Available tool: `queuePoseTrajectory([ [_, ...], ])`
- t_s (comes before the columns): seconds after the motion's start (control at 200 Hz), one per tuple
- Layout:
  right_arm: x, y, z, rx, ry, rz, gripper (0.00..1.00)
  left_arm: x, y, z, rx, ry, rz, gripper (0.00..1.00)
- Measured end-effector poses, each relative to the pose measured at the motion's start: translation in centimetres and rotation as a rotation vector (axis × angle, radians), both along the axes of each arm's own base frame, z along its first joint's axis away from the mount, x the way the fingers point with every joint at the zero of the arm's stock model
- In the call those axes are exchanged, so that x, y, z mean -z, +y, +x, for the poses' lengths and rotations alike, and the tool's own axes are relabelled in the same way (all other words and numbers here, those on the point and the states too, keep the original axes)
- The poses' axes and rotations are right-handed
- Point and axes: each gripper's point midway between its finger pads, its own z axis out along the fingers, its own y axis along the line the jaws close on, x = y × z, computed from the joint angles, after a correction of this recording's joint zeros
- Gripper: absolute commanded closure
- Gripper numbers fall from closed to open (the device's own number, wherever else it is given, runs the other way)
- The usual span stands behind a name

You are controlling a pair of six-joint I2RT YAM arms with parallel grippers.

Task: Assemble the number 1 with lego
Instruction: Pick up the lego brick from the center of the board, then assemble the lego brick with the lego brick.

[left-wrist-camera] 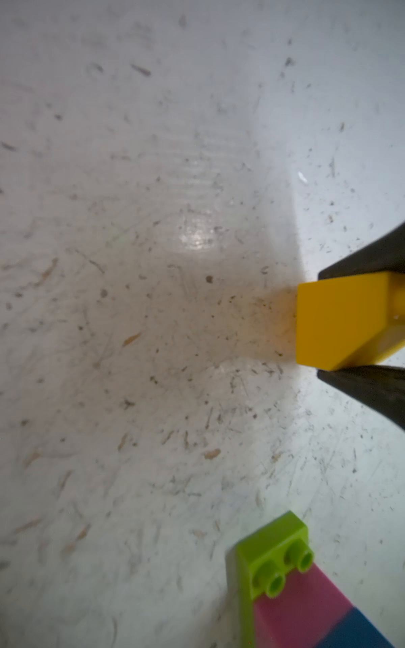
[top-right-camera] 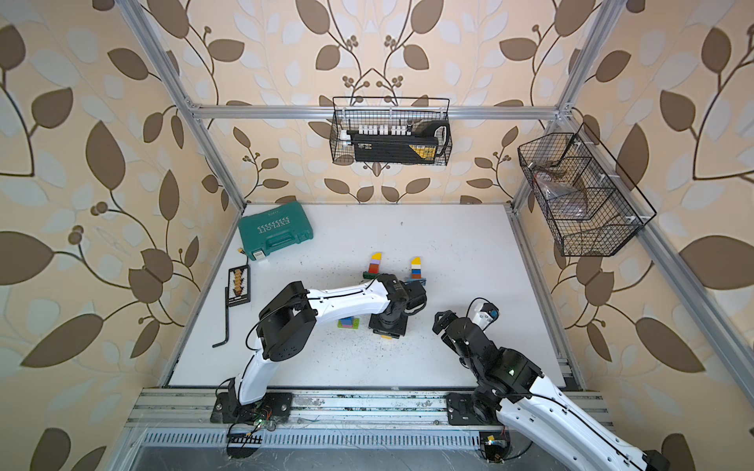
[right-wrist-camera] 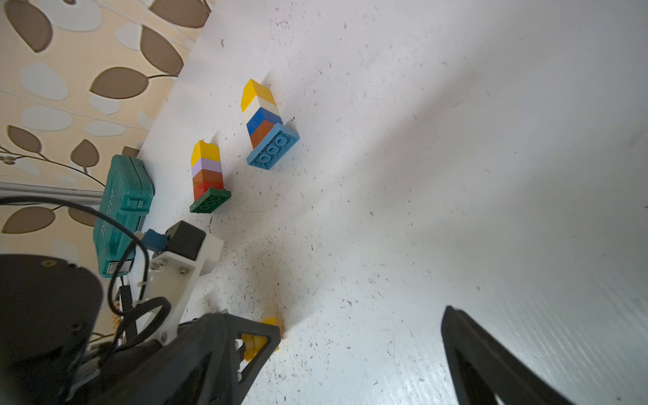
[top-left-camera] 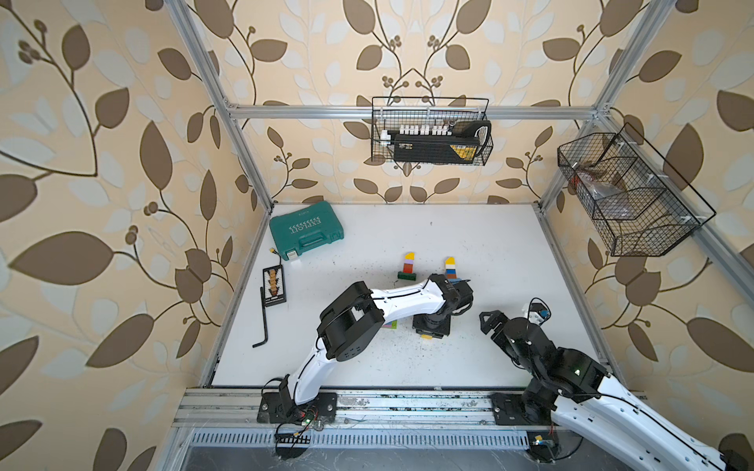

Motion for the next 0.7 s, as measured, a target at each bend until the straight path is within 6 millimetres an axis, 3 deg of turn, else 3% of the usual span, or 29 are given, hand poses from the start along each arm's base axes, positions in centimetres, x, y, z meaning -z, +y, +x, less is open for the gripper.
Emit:
queuePoseTrajectory([
  [0.085, -0.1, 0.1, 0.1, -0.003, -0.005, 0.004, 0.01, -2.2, 1.0, 0.0, -0.016, -0.024, 0.006, 0.76],
  [0.225, 0.0, 1.0, 0.5, -0.033, 0.001, 0.003, 0.00, -7.8, 3.0, -0.2, -0.071, -0.090, -0.038, 0.75],
  [0.37, 1.2, 2.3, 0.9, -0.086, 0.050, -0.031, 0.01, -12.4, 6.3, -0.8, -0.130, -0.144, -0.093, 0.75],
  [0.505, 2.2, 3.3, 1.1, -0.131, 0.090, -0.051, 0.01, -13.7, 8.8, -1.0, -0.143, -0.163, -0.114, 0.75],
  [0.7, 2.2, 3.9, 1.2, -0.153, 0.094, -0.043, 0.01, -12.6, 12.1, -0.1, -0.154, -0.158, -0.084, 0.75],
])
